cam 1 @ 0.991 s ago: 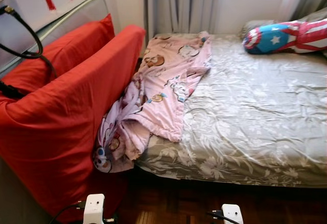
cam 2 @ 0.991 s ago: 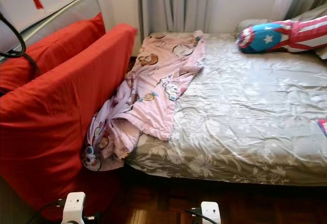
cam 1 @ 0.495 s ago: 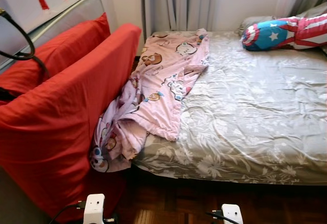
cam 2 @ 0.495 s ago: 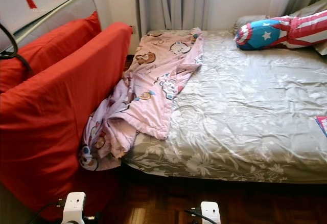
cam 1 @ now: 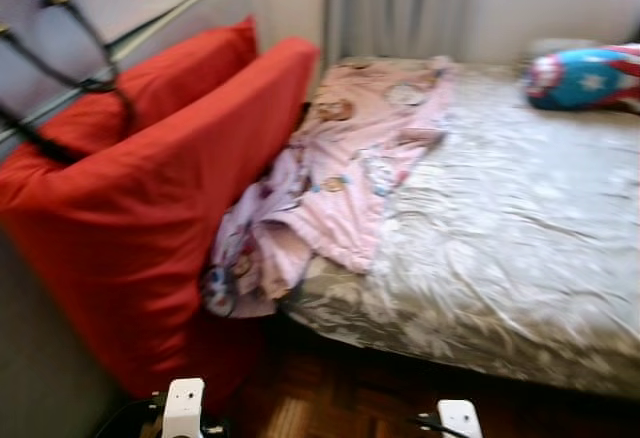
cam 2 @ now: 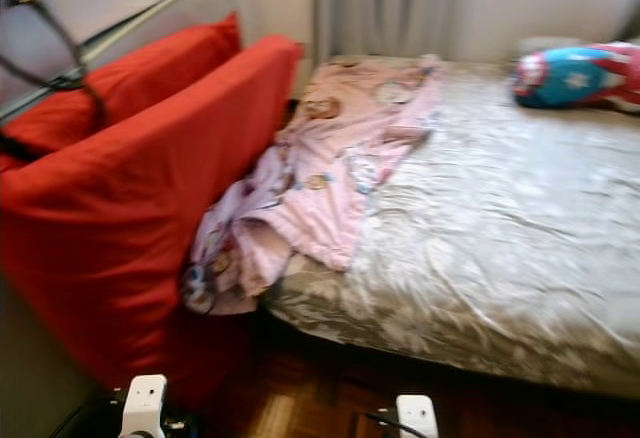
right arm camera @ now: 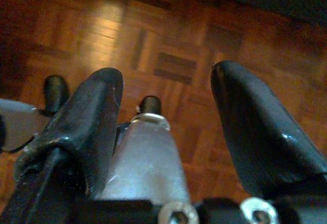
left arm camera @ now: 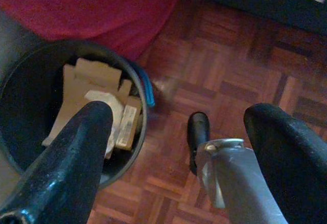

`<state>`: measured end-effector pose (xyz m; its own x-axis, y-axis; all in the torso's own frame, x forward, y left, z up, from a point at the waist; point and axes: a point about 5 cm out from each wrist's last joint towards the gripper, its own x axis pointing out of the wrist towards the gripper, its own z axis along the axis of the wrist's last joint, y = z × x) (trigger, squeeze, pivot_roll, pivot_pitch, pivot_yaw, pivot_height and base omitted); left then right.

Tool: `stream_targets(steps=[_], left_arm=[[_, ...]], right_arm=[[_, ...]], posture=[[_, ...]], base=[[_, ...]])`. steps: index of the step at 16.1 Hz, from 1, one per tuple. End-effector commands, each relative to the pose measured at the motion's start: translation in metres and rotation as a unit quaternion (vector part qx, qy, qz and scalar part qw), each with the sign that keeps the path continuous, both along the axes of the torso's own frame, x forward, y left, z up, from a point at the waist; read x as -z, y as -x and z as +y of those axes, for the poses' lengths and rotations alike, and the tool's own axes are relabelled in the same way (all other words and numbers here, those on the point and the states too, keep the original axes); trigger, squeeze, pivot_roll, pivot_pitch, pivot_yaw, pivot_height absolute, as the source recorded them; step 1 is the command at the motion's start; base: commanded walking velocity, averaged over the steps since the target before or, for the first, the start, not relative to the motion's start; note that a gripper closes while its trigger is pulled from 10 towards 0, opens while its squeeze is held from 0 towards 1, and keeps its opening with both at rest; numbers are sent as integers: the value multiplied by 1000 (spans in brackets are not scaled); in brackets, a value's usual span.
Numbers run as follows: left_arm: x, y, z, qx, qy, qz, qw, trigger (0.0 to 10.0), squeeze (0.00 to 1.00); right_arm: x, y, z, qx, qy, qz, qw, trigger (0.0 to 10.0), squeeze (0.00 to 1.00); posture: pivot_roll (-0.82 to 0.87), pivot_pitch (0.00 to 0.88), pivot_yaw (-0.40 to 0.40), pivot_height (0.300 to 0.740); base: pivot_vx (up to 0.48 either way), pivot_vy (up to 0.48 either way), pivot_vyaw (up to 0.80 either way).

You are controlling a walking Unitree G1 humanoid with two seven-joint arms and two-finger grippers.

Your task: Clean up the room

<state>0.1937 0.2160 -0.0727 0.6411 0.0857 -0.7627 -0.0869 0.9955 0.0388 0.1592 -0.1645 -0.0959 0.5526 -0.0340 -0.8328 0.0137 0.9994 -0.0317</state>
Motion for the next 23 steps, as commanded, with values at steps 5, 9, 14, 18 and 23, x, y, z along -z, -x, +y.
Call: stream_targets(steps=[5,9,14,18,23], left_arm=[[3,5,0,4,-2,14,1000,10000,0],[3,5,0,3,-1,14,1000,10000,0],[3,5,-1,3,-1,15,1000,10000,0],[3,5,-1,4,1,14,1000,10000,0],[4,6,-1,3,1,16,1000,10000,0]], right_arm=[[1,1,2,-6,1,9,1000,10000,0],[1,2,4,-7,0,9,1000,10000,0],[0,1,2,14,-5,-1,1000,10000,0],[0,0,5,14,-6,-6,1000,10000,0],[0,1,4,12,-6,-6,1000,10000,0]], posture=[[-26,0,29,740],[-25,0,28,740],[-27,0,28,740],[-30,0,32,740],[-32,0,32,740]], base=[[0,0,780],[0,0,697],[0,0,139],[0,0,0],[308,0,0]])
